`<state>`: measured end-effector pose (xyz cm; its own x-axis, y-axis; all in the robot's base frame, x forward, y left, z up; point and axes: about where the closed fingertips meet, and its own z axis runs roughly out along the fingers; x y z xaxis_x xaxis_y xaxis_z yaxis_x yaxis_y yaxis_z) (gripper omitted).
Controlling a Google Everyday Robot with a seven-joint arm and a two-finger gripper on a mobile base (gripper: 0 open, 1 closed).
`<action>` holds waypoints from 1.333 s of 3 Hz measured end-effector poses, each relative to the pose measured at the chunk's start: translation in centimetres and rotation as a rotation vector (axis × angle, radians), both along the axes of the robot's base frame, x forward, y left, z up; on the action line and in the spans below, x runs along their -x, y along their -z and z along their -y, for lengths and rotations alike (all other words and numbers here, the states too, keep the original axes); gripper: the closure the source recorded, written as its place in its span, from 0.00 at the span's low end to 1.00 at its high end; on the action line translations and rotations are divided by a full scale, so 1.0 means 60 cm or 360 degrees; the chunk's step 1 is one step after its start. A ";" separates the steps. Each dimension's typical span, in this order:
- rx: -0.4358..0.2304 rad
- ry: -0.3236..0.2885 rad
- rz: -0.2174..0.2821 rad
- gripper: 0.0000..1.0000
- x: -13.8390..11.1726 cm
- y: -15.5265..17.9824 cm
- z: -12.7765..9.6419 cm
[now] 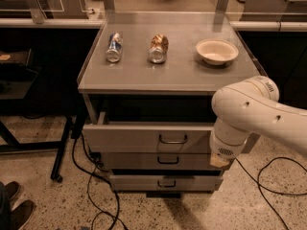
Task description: Close top drawer
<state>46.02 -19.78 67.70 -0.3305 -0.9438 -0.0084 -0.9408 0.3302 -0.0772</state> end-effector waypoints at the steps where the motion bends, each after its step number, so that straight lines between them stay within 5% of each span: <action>1: -0.0015 0.0073 -0.0006 0.94 -0.030 0.013 0.015; 3: 0.0045 0.0222 0.0030 1.00 -0.117 0.044 0.060; 4: 0.0046 0.0225 0.0031 0.82 -0.118 0.044 0.061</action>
Offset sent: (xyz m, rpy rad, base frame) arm 0.0844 -0.0372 -0.0308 -0.0196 -0.0256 -0.1632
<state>53.10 -23.45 65.03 -0.4601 -0.8878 0.0102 -0.8833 0.4565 -0.1066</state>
